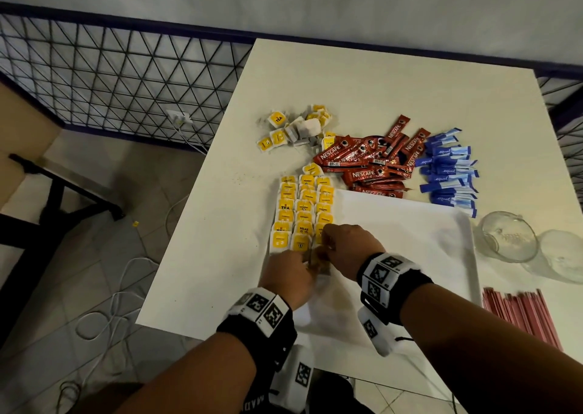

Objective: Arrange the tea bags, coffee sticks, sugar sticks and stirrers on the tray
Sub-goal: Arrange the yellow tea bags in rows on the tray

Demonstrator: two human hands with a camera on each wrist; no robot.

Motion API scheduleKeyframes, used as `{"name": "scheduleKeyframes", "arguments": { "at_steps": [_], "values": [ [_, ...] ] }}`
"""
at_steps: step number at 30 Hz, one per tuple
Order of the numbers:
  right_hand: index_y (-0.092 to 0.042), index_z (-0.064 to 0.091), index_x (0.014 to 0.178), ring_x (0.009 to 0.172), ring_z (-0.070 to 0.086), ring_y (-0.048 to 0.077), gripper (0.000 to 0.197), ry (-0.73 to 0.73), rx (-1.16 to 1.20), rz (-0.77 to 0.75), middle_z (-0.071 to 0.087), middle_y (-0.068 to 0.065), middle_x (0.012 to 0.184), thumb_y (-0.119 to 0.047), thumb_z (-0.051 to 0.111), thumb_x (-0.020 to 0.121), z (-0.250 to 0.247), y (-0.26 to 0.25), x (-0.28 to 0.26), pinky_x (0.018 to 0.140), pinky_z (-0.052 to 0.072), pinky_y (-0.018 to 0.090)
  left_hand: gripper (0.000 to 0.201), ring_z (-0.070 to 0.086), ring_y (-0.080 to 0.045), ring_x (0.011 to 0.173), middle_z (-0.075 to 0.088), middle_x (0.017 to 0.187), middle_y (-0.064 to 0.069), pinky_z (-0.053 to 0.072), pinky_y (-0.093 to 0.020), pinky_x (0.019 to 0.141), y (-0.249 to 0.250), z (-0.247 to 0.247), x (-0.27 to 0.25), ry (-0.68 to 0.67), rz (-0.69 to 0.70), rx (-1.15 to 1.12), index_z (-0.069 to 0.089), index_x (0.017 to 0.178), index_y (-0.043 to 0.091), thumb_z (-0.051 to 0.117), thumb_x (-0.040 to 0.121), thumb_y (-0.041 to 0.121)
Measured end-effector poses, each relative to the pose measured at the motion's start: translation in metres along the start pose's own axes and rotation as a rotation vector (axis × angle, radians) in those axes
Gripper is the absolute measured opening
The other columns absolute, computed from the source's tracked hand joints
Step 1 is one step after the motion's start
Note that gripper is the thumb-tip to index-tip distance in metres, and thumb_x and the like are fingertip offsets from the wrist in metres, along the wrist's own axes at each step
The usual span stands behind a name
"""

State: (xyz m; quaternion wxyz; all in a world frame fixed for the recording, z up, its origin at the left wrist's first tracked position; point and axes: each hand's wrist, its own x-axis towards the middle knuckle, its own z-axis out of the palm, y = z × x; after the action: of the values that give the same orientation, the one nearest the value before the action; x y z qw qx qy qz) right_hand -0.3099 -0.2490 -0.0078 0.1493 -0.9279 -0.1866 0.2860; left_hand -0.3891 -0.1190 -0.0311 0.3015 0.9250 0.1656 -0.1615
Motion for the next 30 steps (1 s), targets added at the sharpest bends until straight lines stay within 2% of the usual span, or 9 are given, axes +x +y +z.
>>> {"name": "scheduleKeyframes", "arguments": {
  "at_steps": [3,5,7,9,12,17,22,26,30],
  "values": [
    [-0.023,0.052,0.098,0.088,0.056,0.025,0.013,0.027,0.031,-0.009,0.053,-0.001,0.097,-0.021,0.054,0.086,-0.003,-0.001,-0.003,0.074,0.049,0.035,0.028,0.063,-0.029,0.077,0.070,0.090,-0.010,0.041,-0.025,0.062,0.002,-0.020,-0.008,-0.038,-0.093,-0.239,0.069,0.087,0.012,0.058,0.091,0.037],
    [-0.024,0.054,0.100,0.080,0.054,0.017,0.016,0.096,0.094,-0.078,0.051,-0.004,0.095,-0.024,0.060,0.085,-0.008,0.000,-0.007,0.073,0.048,0.033,0.040,0.053,-0.023,0.054,0.064,0.076,-0.010,0.044,-0.030,0.054,0.002,-0.031,-0.010,-0.188,-0.279,-0.788,0.066,0.086,0.010,0.057,0.091,0.049],
    [-0.022,0.061,0.097,0.068,0.047,0.002,0.013,0.179,0.191,-0.223,0.051,-0.008,0.089,-0.023,0.065,0.085,-0.015,-0.002,-0.012,0.068,0.041,0.024,0.058,0.050,-0.021,0.054,0.059,0.074,-0.011,0.046,-0.032,0.056,-0.001,-0.041,-0.011,-0.379,-0.435,-1.329,0.063,0.099,0.009,0.043,0.091,0.063],
    [-0.021,0.069,0.094,0.067,0.047,-0.002,0.010,0.219,0.232,-0.385,0.055,-0.009,0.087,-0.022,0.069,0.084,-0.022,-0.007,-0.018,0.066,0.036,0.013,0.075,0.052,-0.024,0.061,0.059,0.077,-0.012,0.048,-0.033,0.062,-0.002,-0.051,-0.010,-0.513,-0.464,-1.546,0.061,0.106,0.006,0.026,0.090,0.071],
    [-0.022,0.073,0.098,0.080,0.058,0.009,0.015,0.186,0.199,-0.548,0.063,-0.006,0.090,-0.027,0.068,0.084,-0.027,-0.018,-0.023,0.074,0.045,0.019,0.081,0.057,-0.029,0.067,0.064,0.080,-0.014,0.046,-0.037,0.068,0.004,-0.062,-0.011,-0.538,-0.436,-1.563,0.064,0.102,0.006,0.018,0.090,0.072],
    [-0.027,0.069,0.110,0.089,0.057,0.012,0.027,0.165,0.179,-0.564,0.060,-0.004,0.098,-0.022,0.063,0.084,-0.034,-0.031,-0.024,0.078,0.049,0.030,0.082,0.067,-0.031,0.069,0.066,0.084,-0.014,0.050,-0.039,0.070,0.011,-0.065,-0.007,-0.557,-0.371,-1.413,0.060,0.110,0.008,0.015,0.089,0.073],
    [-0.023,0.072,0.104,0.085,0.057,0.015,0.025,0.110,0.134,-0.565,0.056,-0.002,0.103,-0.016,0.066,0.081,-0.039,-0.031,-0.026,0.078,0.051,0.036,0.080,0.065,-0.032,0.061,0.061,0.065,-0.013,0.049,-0.039,0.069,0.017,-0.071,-0.006,-0.569,-0.359,-1.422,0.060,0.103,0.006,0.015,0.091,0.071],
    [-0.028,0.072,0.097,0.088,0.056,0.010,0.018,0.152,0.157,-0.593,0.049,-0.009,0.105,-0.021,0.071,0.081,-0.039,-0.026,-0.026,0.079,0.048,0.027,0.070,0.062,-0.032,0.061,0.058,0.067,-0.013,0.052,-0.039,0.064,0.017,-0.072,-0.004,-0.536,-0.386,-1.450,0.056,0.103,0.008,0.026,0.091,0.070],
    [-0.023,0.072,0.086,0.073,0.050,-0.008,0.008,0.182,0.319,-0.600,0.055,-0.011,0.092,-0.018,0.075,0.080,-0.044,-0.028,-0.028,0.070,0.036,0.004,0.062,0.064,-0.031,0.064,0.059,0.070,-0.011,0.053,-0.037,0.060,0.017,-0.068,-0.003,-0.478,-0.407,-1.350,0.056,0.101,0.010,0.036,0.090,0.068]
  ]
}}
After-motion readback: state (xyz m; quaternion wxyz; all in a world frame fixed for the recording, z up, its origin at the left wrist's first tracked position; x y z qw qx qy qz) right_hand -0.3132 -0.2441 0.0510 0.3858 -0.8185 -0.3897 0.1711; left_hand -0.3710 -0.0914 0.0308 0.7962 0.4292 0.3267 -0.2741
